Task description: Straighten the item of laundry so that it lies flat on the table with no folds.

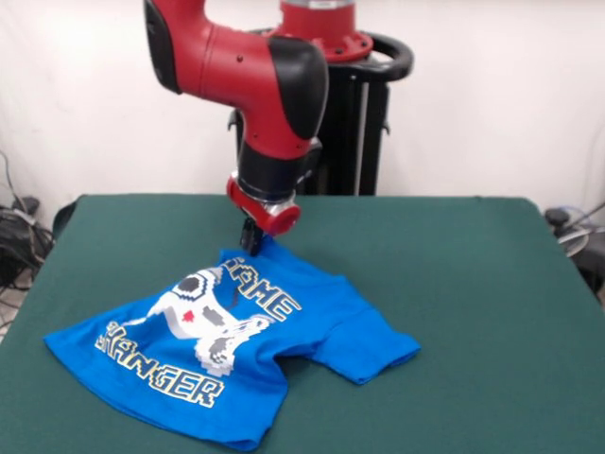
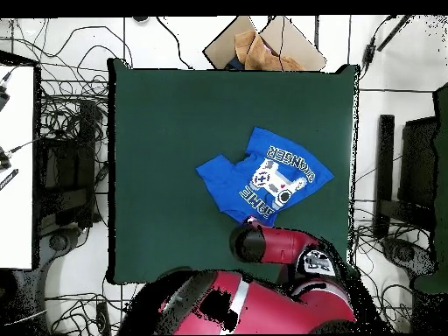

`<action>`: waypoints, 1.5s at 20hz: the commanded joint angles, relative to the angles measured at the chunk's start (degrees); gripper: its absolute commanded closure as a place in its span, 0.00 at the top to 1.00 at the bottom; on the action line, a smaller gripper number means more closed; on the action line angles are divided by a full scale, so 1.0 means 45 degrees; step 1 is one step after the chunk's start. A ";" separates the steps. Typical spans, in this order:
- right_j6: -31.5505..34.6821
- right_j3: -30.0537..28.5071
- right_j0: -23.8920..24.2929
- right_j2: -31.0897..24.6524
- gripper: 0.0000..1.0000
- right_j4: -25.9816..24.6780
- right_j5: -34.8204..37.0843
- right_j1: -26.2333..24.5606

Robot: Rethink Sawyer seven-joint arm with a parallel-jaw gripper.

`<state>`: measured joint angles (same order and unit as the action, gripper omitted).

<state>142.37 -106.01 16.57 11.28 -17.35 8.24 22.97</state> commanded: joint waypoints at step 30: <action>0.0379 0.0349 0.1953 -0.3180 0.00 0.0616 0.2396 0.1783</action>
<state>142.37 -108.79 28.40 -0.34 -17.35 12.67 29.80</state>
